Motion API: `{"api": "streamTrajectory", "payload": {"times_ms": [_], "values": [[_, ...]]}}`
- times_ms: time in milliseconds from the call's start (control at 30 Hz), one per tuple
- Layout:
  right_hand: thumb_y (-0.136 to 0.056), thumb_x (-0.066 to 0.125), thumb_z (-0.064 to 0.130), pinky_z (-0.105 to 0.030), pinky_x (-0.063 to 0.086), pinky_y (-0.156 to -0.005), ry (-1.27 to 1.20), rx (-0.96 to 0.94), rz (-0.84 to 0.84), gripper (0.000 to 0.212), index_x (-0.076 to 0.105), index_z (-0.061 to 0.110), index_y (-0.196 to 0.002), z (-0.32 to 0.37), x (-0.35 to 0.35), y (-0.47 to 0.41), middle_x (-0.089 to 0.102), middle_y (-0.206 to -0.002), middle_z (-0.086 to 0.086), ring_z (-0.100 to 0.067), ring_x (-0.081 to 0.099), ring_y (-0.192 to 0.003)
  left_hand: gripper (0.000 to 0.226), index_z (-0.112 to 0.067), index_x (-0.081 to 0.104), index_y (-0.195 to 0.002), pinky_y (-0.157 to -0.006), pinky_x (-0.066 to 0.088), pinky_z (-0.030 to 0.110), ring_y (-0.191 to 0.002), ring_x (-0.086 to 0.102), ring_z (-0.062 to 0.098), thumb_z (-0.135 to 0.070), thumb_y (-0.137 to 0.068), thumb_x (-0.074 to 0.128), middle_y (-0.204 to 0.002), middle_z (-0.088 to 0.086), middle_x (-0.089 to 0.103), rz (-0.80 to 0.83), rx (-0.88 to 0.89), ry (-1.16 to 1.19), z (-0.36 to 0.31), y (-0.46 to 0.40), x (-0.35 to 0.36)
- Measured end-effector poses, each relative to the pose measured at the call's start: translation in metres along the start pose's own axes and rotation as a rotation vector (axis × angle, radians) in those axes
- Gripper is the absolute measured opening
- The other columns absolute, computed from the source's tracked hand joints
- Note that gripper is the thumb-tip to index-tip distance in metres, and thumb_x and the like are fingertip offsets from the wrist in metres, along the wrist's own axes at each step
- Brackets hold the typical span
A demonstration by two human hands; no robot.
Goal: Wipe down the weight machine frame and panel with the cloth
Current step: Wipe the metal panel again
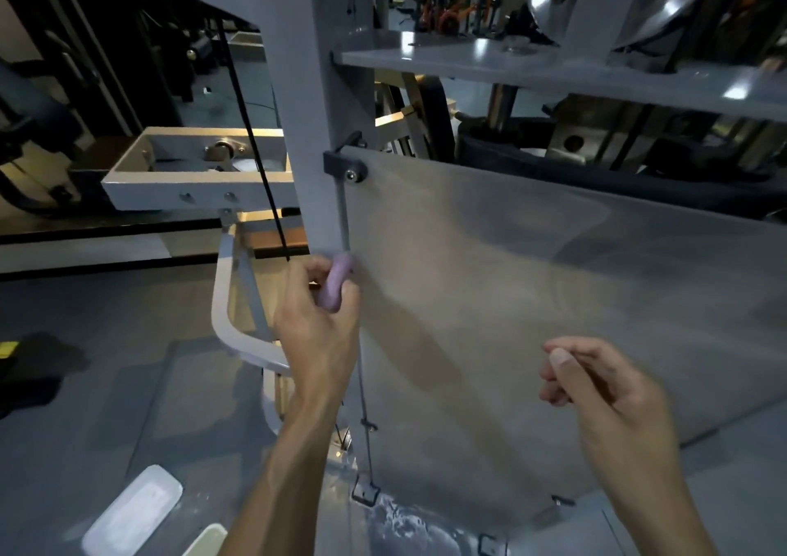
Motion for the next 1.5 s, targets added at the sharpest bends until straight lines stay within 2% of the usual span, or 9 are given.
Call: {"api": "streamTrajectory", "payload": {"times_ms": [133,300,533,733,800,967,1200,1400,1500], "values": [[-0.097,0.062,0.002,-0.015,0.052,-0.061,0.007,0.007,0.008,0.019,0.072,0.016,-0.088,-0.001,0.005,0.001,0.071,-0.074,-0.006,-0.011,0.064,-0.059,0.010,-0.009,0.060,-0.096,-0.071,0.044,0.015,-0.081,0.052,0.012,-0.009,-0.088,0.066,-0.092,0.001,0.057,0.037,0.053,-0.015,0.010,0.018,0.028],[-0.096,0.062,-0.001,-0.016,0.052,-0.060,0.021,0.001,0.026,0.019,0.071,0.013,-0.088,-0.001,0.009,0.004,0.071,-0.073,-0.007,-0.011,0.064,-0.058,0.020,-0.021,0.064,-0.095,-0.068,0.048,0.019,-0.083,0.056,0.003,-0.006,-0.085,0.074,-0.094,-0.006,0.060,0.145,-0.043,-0.055,0.047,0.054,0.039],[-0.097,0.061,-0.002,-0.017,0.052,-0.060,0.008,-0.006,0.033,0.020,0.070,0.013,-0.088,0.007,0.011,0.002,0.070,-0.073,-0.009,-0.012,0.063,-0.059,0.010,-0.008,0.070,-0.099,-0.073,0.041,0.010,-0.085,0.054,-0.001,-0.010,-0.090,0.073,-0.093,-0.001,0.063,-0.069,0.219,0.025,-0.030,-0.008,0.014],[-0.097,0.063,0.001,-0.018,0.052,-0.061,0.002,0.041,0.060,0.027,0.072,0.022,-0.083,-0.006,0.010,0.012,0.071,-0.072,-0.006,-0.013,0.064,-0.059,0.012,-0.011,0.074,-0.098,-0.068,0.048,0.009,-0.085,0.065,0.010,-0.010,-0.087,0.079,-0.094,-0.002,0.065,0.283,0.020,-0.049,0.038,0.064,0.046],[-0.097,0.063,0.003,-0.017,0.052,-0.061,0.009,0.042,0.052,0.026,0.073,0.025,-0.085,-0.007,0.005,0.014,0.071,-0.072,-0.007,-0.013,0.064,-0.059,0.010,-0.009,0.075,-0.096,-0.068,0.045,0.004,-0.084,0.064,0.005,-0.010,-0.087,0.080,-0.092,0.000,0.066,0.253,0.015,-0.006,0.026,0.056,0.044],[-0.097,0.063,0.001,-0.017,0.052,-0.060,0.006,0.057,0.048,0.026,0.072,0.021,-0.083,-0.010,0.003,0.017,0.070,-0.072,-0.008,-0.013,0.064,-0.060,0.012,-0.008,0.074,-0.096,-0.071,0.040,0.008,-0.083,0.056,-0.004,-0.005,-0.085,0.077,-0.092,0.001,0.066,0.014,0.277,0.055,-0.044,0.005,0.022],[-0.096,0.063,0.000,-0.018,0.053,-0.061,-0.017,0.091,0.040,0.023,0.072,0.018,-0.085,-0.019,0.003,0.023,0.070,-0.070,-0.006,-0.014,0.064,-0.059,0.014,-0.018,0.072,-0.089,-0.066,0.037,0.007,-0.077,0.061,0.002,-0.012,-0.084,0.084,-0.087,-0.014,0.057,0.343,0.104,-0.077,0.030,0.064,0.053],[-0.097,0.064,0.002,-0.019,0.052,-0.060,-0.024,0.088,0.054,0.024,0.073,0.020,-0.084,-0.019,0.011,0.024,0.069,-0.070,-0.008,-0.013,0.064,-0.060,0.017,-0.017,0.070,-0.102,-0.072,0.039,0.006,-0.083,0.052,-0.010,-0.012,-0.088,0.077,-0.094,-0.004,0.061,-0.011,0.448,0.035,-0.071,-0.016,0.015],[-0.097,0.064,0.003,-0.020,0.052,-0.062,-0.009,0.083,0.057,0.022,0.072,0.020,-0.085,-0.017,0.012,0.023,0.070,-0.071,-0.008,-0.013,0.064,-0.060,0.011,-0.013,0.072,-0.093,-0.071,0.039,0.008,-0.083,0.055,-0.003,-0.009,-0.087,0.080,-0.095,-0.001,0.063,0.120,0.386,0.030,-0.048,0.011,0.033]]}}
Point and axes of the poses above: each hand's wrist, its own y-axis away from the middle knuckle, its own x-axis out of the palm, z = x × y, the point moved 7 cm from there along -y, towards the middle knuckle
